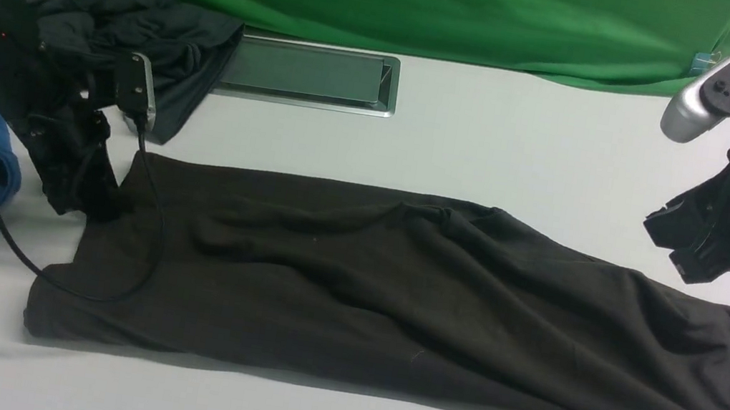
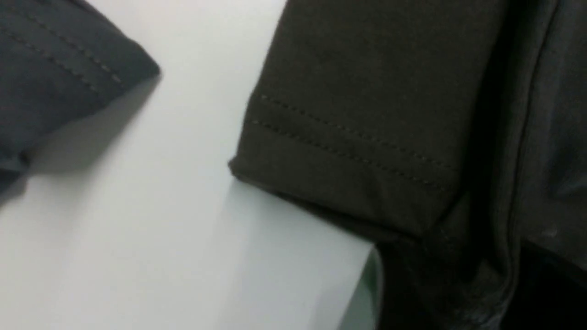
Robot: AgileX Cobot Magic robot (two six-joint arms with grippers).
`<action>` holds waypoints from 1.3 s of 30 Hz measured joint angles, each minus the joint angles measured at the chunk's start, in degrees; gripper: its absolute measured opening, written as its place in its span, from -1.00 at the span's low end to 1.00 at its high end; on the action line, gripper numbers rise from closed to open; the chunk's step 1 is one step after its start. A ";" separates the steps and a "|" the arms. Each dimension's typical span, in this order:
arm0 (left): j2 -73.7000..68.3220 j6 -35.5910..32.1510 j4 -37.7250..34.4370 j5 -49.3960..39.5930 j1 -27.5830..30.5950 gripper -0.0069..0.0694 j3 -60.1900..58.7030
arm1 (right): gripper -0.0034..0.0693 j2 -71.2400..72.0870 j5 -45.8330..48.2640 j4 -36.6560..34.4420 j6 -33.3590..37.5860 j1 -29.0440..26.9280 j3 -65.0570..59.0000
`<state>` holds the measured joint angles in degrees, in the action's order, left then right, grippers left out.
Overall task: Fold a long-sleeved shirt on a white desktop.
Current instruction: 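Fold the black garment in half by bringing its near edge over to the far edge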
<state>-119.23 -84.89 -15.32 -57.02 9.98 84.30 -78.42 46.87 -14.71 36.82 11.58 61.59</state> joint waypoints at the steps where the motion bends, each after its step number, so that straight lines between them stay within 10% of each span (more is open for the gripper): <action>1: 0.07 1.01 -0.06 0.00 0.00 -0.28 0.00 | -0.26 0.00 0.00 0.00 0.00 0.00 0.00; 8: 0.45 4.08 -2.38 -3.02 0.00 -0.71 3.64 | -0.26 0.00 -0.05 0.00 0.00 0.00 0.00; 39: -6.60 10.43 -4.27 -7.09 0.00 -0.71 14.19 | -0.22 -8.71 7.45 0.00 -1.44 0.18 6.99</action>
<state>-125.82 -74.46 -19.60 -64.11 9.98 98.49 -87.13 54.31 -14.71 35.39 11.76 68.58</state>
